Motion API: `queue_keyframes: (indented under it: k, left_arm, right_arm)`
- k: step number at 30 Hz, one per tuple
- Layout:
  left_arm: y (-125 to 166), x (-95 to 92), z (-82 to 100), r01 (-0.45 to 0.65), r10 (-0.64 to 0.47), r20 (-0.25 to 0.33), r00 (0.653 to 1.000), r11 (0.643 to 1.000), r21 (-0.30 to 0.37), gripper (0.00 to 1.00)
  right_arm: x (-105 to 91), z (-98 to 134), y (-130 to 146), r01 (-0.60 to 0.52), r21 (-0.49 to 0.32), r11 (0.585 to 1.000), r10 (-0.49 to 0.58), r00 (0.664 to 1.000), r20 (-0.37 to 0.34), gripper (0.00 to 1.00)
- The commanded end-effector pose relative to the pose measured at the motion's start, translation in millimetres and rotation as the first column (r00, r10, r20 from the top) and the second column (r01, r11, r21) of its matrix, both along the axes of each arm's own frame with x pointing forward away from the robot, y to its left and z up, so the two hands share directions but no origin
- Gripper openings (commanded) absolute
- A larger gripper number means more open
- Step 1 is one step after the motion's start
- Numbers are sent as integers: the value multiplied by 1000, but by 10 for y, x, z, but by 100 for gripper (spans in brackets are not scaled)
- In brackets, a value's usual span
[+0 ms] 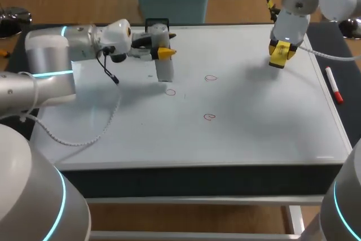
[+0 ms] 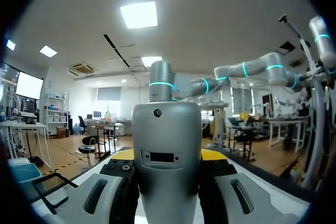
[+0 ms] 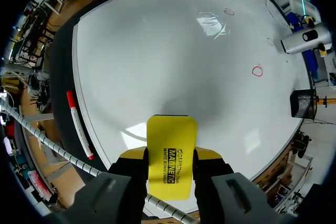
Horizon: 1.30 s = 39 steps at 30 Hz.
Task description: Pick up the inspection probe, press it on each red-marked spot on the whiteboard one by one, put down the probe, pick up the eraser, and wipe off all the red marks.
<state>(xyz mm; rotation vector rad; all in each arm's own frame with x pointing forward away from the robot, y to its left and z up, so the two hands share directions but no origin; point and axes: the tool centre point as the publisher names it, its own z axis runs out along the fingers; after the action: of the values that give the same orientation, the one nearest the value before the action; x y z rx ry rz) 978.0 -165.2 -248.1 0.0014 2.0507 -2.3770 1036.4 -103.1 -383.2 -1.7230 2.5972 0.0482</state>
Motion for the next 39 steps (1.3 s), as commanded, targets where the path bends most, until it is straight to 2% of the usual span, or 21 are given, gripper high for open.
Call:
queue_keyframes:
  k: [1, 7, 14, 19, 27, 39]
  left_arm:
    - [177, 77, 169, -21, 21, -3, 1000, 999, 37, 0]
    - [448, 271, 291, -53, 53, -7, 999, 998, 40, 0]
    - [781, 435, 339, -87, 87, -6, 996, 995, 54, 0]
    - [1019, 515, 316, -95, 95, -9, 995, 995, 33, 0]
    - [1298, 611, 264, -103, 104, -14, 994, 994, 40, 0]
    - [1564, 729, 174, -111, 111, -5, 994, 992, 64, 0]
  right_arm:
    - [0, 12, -7, -2, -3, 1000, 2, 1000, 0, 0]
    - [0, 12, -7, -2, -3, 1000, 2, 1000, 0, 0]
    - [0, 12, -7, -2, -3, 1000, 2, 1000, 0, 0]
    - [0, 12, -7, -2, -3, 1000, 2, 1000, 0, 0]
    - [0, 12, -7, -2, -3, 1000, 2, 1000, 0, 0]
    - [0, 12, -7, -2, -3, 1000, 2, 1000, 0, 0]
